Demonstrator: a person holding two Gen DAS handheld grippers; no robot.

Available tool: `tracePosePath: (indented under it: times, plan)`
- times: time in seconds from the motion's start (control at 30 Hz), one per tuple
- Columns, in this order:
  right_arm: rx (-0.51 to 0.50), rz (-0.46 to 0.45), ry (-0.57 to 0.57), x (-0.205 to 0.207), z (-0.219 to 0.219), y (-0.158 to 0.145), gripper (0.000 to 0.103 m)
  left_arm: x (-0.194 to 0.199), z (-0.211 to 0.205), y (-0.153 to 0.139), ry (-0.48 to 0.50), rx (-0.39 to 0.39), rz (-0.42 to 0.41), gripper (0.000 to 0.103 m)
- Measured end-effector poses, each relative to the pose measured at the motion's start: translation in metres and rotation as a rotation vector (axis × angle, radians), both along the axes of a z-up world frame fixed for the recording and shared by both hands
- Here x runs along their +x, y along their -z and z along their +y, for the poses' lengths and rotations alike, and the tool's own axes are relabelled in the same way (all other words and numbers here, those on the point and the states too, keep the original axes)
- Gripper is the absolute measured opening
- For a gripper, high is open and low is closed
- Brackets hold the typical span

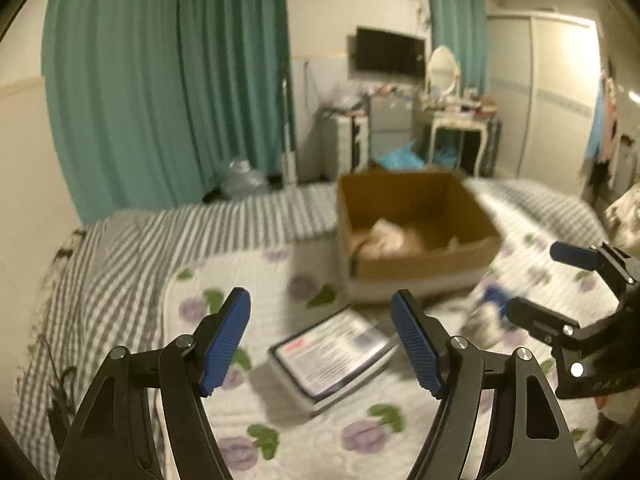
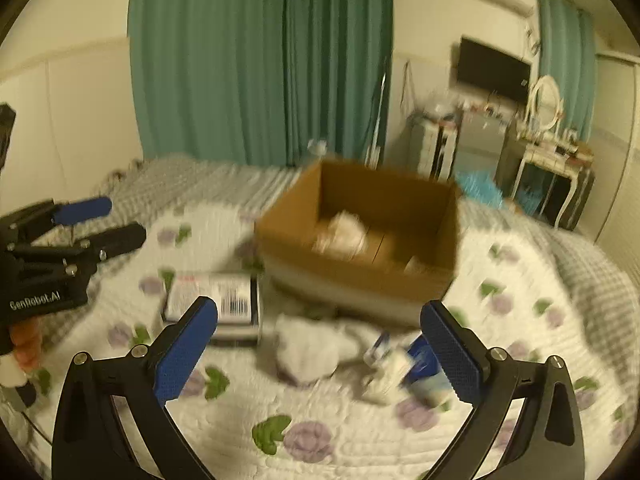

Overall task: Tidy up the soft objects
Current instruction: 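Grasp the white glove with right gripper while left grasps the wrapped package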

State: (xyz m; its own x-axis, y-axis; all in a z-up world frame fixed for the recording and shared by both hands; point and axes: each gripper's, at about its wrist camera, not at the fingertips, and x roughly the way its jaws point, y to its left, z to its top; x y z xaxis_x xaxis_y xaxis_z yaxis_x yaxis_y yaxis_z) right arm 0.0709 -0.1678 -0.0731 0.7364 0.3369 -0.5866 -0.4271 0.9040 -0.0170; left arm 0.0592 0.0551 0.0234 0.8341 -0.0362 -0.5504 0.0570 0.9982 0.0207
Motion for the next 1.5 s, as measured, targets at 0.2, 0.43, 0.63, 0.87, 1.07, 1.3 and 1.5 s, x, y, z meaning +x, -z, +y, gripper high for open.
tracePosePath:
  times: [0.2,0.43,0.63,0.87,1.07,1.3,1.5]
  plan:
    - [-0.058,0.121,-0.035,0.027,0.023,0.074,0.101,0.018,0.016,0.066,-0.005,-0.044,0.125,0.074]
    - [-0.135,0.198,-0.019,0.058,0.043,0.12,0.086,0.016,0.023,0.116,0.045,-0.039,0.213,0.074]
    - [-0.161,0.212,0.021,0.067,0.038,0.137,0.061,0.02,0.022,0.135,0.079,-0.049,0.256,0.074]
    - [-0.108,0.209,0.028,0.066,0.027,0.134,0.056,0.016,0.019,0.131,0.123,-0.027,0.229,0.074]
    - [-0.091,0.214,0.026,0.068,0.028,0.135,0.056,0.028,0.007,0.154,0.134,0.046,0.305,0.074]
    - [-0.089,0.213,0.029,0.066,0.028,0.136,0.056,0.052,0.012,0.163,0.096,-0.037,0.302,0.07]
    - [-0.083,0.21,0.027,0.062,0.025,0.134,0.055,0.055,0.014,0.167,0.108,-0.076,0.27,0.048]
